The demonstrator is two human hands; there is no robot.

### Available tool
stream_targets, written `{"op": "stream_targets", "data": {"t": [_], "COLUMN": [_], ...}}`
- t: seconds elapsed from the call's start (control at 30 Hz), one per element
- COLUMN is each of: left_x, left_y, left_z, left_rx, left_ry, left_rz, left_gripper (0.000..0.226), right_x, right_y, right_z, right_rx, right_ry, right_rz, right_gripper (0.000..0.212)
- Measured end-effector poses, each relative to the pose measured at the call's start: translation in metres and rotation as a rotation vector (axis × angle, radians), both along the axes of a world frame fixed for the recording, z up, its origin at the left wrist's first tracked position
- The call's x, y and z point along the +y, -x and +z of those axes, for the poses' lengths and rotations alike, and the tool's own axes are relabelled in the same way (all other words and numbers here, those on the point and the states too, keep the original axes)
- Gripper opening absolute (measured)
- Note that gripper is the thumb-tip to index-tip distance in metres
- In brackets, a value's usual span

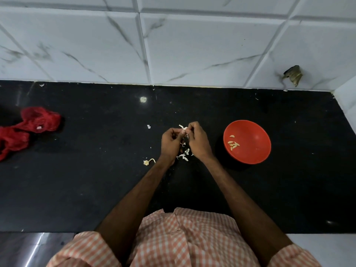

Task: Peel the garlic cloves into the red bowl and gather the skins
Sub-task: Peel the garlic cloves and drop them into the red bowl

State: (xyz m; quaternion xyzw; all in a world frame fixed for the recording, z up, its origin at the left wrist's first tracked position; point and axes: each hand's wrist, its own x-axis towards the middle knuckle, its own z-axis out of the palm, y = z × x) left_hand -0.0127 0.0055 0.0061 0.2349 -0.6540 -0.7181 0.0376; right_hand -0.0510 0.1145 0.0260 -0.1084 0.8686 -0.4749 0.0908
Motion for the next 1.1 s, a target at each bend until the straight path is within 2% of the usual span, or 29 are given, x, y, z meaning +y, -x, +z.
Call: {"op": "stream_targets", "data": {"t": [0.33, 0.67, 0.93, 1.1], "left_x": [0.005, 0.009, 0.002, -0.002], "left_y": [0.006, -0.002, -0.003, -0.004], "left_z": [-0.006, 0.017, 0.029, 0.031], "left_rx": [-0.005, -0.007, -0.081, -0.090], "left_ry": [0.110, -0.309, -0.428, -0.426], "left_rz": [0.026, -0.048, -0.024, -0.005], "left_gripper": [0.012, 0.026, 0.035, 0.034], "right_x": [0.000, 0.002, 0.007, 0.011], "right_y": [-0.008, -0.007, -0.010, -0.013], "right_z": [0.001, -0.002, -0.002, -0.003], "right_rx": [0.077, -0.055, 0.038, 0.027], "right_ry": [-0.037, 0.242, 0.110, 0.195], "right_rz": [-0.032, -0.081, 0.088, 0.003], "right_gripper": [0.007, 0.007, 0.005, 0.012]}}
